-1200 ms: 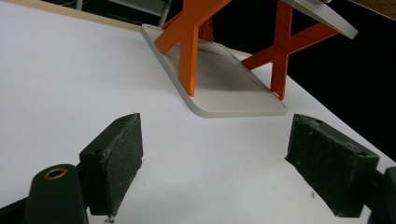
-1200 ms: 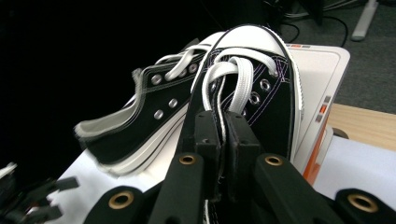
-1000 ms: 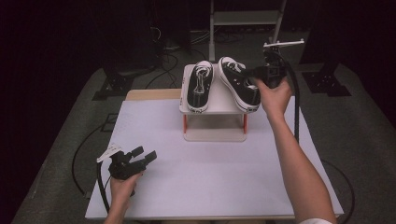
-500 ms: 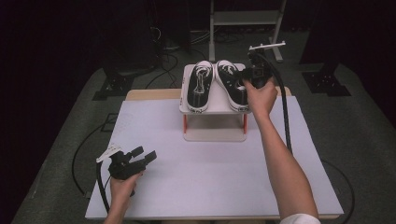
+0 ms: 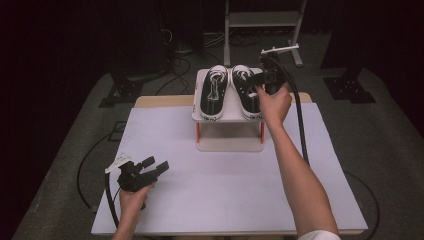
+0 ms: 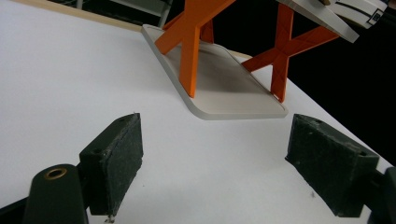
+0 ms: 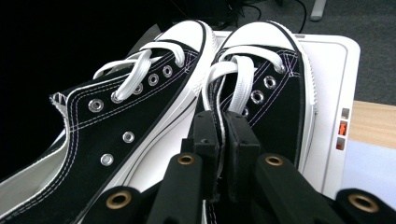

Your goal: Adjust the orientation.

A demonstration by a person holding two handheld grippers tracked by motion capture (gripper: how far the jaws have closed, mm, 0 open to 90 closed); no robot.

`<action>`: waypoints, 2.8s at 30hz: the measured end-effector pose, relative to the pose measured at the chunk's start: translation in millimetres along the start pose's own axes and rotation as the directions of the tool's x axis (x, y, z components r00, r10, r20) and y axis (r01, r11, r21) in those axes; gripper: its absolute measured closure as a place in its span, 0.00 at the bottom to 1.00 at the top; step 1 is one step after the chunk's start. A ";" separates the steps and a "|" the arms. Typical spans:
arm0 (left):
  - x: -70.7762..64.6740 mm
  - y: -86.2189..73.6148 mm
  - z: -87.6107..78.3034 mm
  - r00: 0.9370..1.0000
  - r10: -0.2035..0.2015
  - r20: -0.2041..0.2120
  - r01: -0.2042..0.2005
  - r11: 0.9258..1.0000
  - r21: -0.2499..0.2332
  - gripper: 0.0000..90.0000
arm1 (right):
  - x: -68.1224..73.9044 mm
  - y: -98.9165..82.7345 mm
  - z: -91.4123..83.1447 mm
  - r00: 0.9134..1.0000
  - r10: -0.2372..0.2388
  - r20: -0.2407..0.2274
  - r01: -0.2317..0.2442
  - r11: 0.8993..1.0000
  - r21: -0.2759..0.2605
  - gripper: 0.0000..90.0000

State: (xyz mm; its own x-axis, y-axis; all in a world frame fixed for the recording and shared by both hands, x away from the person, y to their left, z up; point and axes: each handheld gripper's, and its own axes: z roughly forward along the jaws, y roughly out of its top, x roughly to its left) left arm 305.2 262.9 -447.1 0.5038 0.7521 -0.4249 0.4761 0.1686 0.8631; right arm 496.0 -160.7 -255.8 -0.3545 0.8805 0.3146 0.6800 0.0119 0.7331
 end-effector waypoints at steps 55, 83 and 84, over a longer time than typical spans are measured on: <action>-1.4 -2.9 -0.8 1.000 -0.001 0.006 0.001 1.000 0.002 0.20 | 23.1 -40.4 -60.6 0.900 -0.389 -0.198 0.394 0.919 -0.017 0.59; 1.1 -2.2 -3.9 1.000 -0.009 0.005 0.009 1.000 -0.006 0.20 | 57.9 -20.2 -21.3 0.914 -0.371 -0.164 0.391 0.914 0.107 0.82; 1.3 -2.0 -4.7 1.000 -0.007 0.003 0.007 1.000 -0.004 0.20 | 57.5 -21.0 -20.7 0.915 -0.366 -0.169 0.387 0.915 0.113 0.82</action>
State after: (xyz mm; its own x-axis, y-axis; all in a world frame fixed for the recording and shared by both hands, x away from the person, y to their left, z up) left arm 301.5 266.5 -448.1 0.5027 0.7491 -0.4315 0.4766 0.1762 0.8613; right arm 448.1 -120.2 -240.6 -0.6818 0.7214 0.1218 0.5580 0.4051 0.7243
